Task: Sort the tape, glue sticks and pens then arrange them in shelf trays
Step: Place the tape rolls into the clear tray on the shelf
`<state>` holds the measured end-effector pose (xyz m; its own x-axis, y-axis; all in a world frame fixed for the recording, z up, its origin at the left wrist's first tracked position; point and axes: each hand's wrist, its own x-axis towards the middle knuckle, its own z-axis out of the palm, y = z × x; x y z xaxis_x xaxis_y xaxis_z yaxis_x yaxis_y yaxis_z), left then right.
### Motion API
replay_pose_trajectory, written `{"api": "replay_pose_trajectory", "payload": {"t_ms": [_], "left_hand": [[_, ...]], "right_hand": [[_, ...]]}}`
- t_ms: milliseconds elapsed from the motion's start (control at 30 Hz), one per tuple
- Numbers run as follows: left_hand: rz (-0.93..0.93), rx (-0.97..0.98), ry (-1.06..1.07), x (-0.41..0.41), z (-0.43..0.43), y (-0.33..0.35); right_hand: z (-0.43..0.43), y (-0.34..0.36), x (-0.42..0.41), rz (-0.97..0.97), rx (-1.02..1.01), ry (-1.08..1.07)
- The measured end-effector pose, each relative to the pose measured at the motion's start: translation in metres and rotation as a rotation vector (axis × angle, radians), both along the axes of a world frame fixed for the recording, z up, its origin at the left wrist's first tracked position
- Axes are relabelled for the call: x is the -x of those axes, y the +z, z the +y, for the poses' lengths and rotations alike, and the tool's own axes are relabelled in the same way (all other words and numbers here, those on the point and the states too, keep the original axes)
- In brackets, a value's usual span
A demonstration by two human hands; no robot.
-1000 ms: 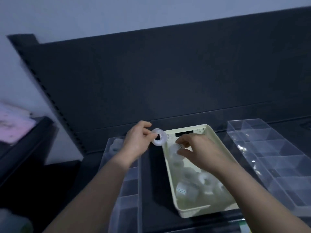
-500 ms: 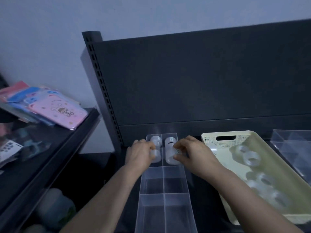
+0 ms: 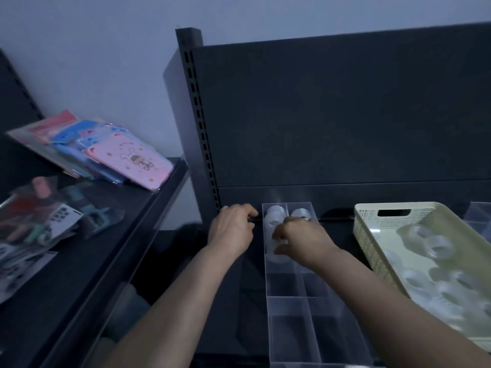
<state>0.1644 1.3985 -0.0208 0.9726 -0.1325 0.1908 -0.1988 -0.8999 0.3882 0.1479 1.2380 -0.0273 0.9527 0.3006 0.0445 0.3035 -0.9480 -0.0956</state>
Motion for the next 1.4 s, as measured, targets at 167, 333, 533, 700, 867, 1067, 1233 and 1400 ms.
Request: {"api": "replay_pose_trajectory", "payload": {"t_ms": [167,333,533,700,867,1067,1233,1400], "left_hand": [[-0.003,-0.079,-0.063,0.005,-0.012,0.003],[-0.063,-0.248,-0.112,0.009,-0.055,0.011],[-0.097,-0.285,-0.207,0.021,-0.138,0.017],[-0.089,-0.262,-0.321,0.032,-0.214,0.02],[0.006,-0.502,-0.396,0.029,-0.267,0.006],[0.035,-0.833,-0.366,0.02,-0.295,-0.013],[-0.033,-0.803,-0.294,0.014,-0.29,-0.016],[-0.088,-0.273,-0.132,0.025,-0.262,0.005]], "right_hand": [[-0.014,0.006,0.005,0.019,-0.083,-0.03],[-0.068,0.019,0.03,-0.157,0.021,-0.095],[-0.166,0.025,0.07,-0.177,0.002,-0.282],[-0.24,0.019,0.095,-0.157,0.003,-0.394],[-0.275,0.011,0.103,-0.141,-0.029,-0.35],[-0.287,0.004,0.102,-0.101,-0.078,-0.225],[-0.281,-0.005,0.086,-0.059,-0.091,-0.137],[-0.253,-0.014,0.061,0.091,-0.025,-0.118]]}}
